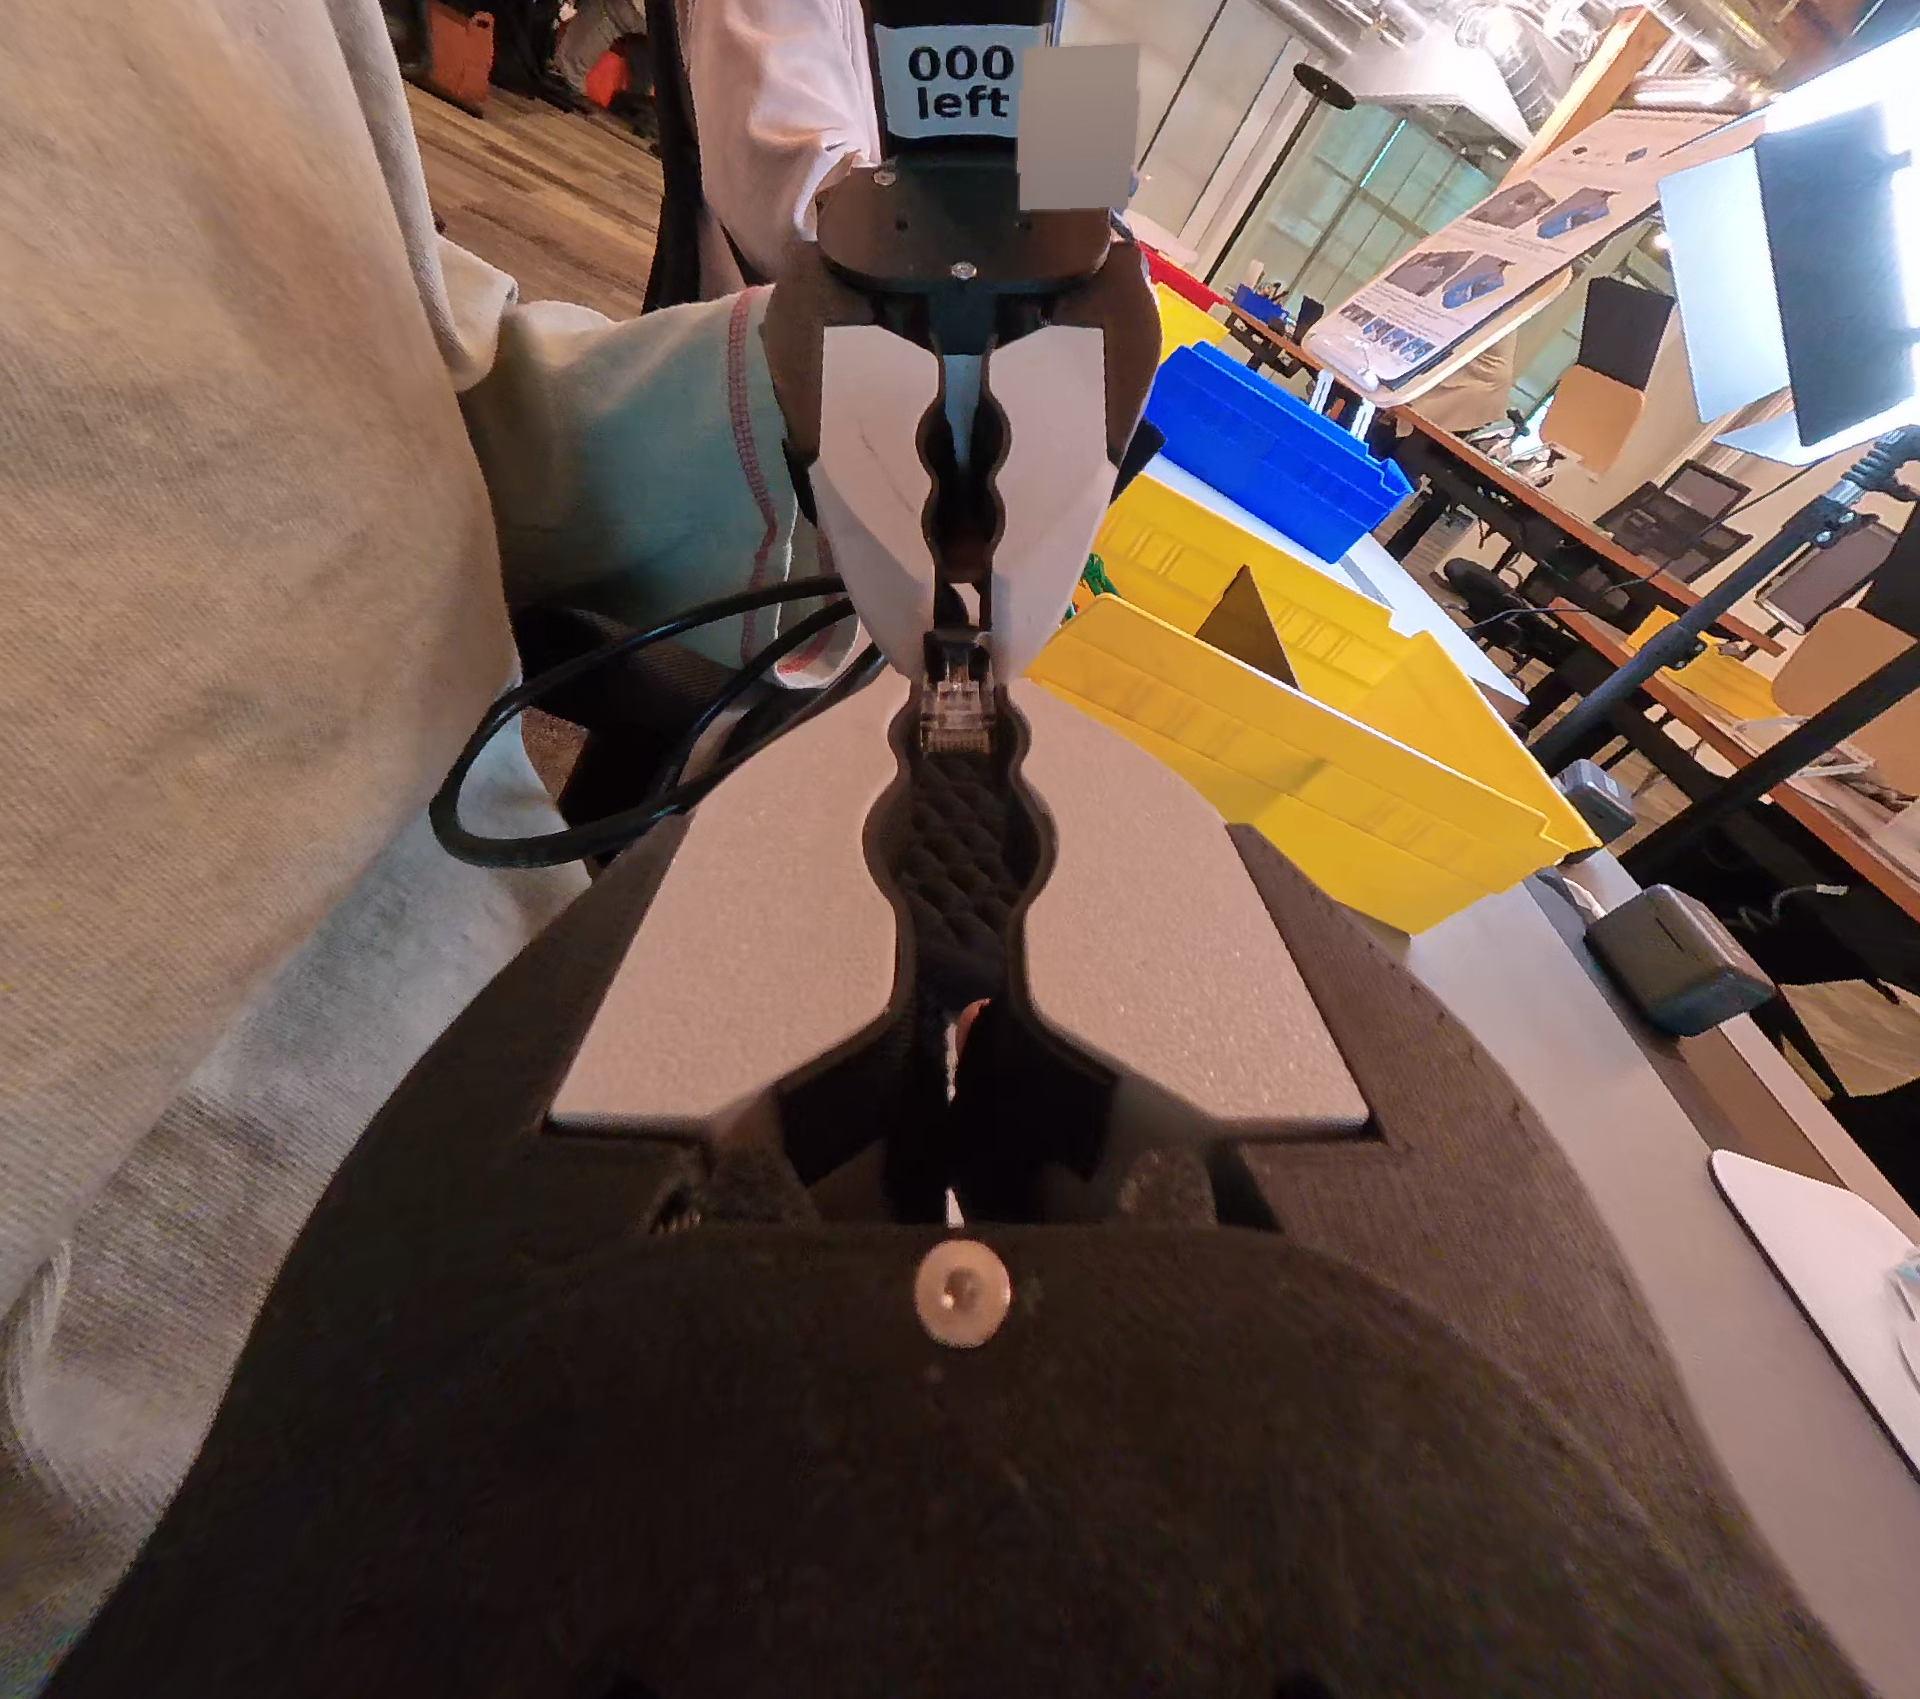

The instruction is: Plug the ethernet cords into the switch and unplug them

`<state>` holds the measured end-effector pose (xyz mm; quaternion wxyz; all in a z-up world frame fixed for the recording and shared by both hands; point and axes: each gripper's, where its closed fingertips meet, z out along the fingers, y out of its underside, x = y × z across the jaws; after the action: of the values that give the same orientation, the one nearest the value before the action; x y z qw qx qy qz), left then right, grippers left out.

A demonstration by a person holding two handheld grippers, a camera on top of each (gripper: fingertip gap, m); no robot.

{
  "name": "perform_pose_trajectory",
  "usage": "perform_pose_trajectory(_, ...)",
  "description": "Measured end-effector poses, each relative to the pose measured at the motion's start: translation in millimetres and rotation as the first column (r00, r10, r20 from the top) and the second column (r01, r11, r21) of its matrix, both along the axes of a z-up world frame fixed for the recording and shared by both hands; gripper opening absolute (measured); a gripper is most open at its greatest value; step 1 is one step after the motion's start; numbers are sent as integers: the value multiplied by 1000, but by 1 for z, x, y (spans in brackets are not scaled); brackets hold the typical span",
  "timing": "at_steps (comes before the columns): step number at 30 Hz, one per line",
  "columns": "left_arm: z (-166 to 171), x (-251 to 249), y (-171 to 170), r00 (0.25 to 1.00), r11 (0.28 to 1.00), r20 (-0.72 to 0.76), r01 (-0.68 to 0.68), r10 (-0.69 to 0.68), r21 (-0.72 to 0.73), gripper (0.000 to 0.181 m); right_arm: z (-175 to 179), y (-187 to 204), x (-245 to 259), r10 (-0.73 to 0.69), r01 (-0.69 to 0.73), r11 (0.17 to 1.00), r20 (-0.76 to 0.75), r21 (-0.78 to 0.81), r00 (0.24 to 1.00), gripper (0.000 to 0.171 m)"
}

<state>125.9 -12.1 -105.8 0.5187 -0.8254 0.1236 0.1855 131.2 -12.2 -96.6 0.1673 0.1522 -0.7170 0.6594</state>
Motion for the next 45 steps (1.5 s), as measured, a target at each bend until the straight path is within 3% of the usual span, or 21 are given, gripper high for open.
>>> perform_pose_trajectory(1,-1,0,0,1000,1000,5,0,0,-2,8,-1,0,0,-2,2,1000,1,5,1000,12)
perform_pose_trajectory(14,-4,-8,-2,997,995,12,-80,80,-53,8,0,-1,-9,-82,83,996,-43,26,996,14)
perform_pose_trajectory(18,-6,-17,-14,986,981,-21,-164,163,-100,7,11,13,-15,-145,145,989,-77,-4,986,31)
perform_pose_trajectory(22,-2,-19,-24,979,977,-19,-202,201,-73,7,7,47,-36,-261,262,962,-29,72,965,54)
perform_pose_trajectory(26,-1,-25,-32,972,970,-10,-236,236,-59,7,-23,89,-56,-403,365,888,89,282,911,88)
perform_pose_trajectory(29,-2,-28,-34,969,968,-4,-245,245,-58,7,-49,116,-68,-518,423,791,115,442,848,103)
perform_pose_trajectory(32,-4,-29,-33,970,969,9,-242,243,-58,7,-66,130,-74,-577,438,717,110,542,809,107)
perform_pose_trajectory(38,-12,-30,-29,971,969,17,-236,238,-76,7,-78,130,-79,-584,388,628,79,675,808,108)
perform_pose_trajectory(45,-14,-31,-26,972,971,26,-229,232,-71,7,-103,105,-68,-585,246,521,132,817,800,102)
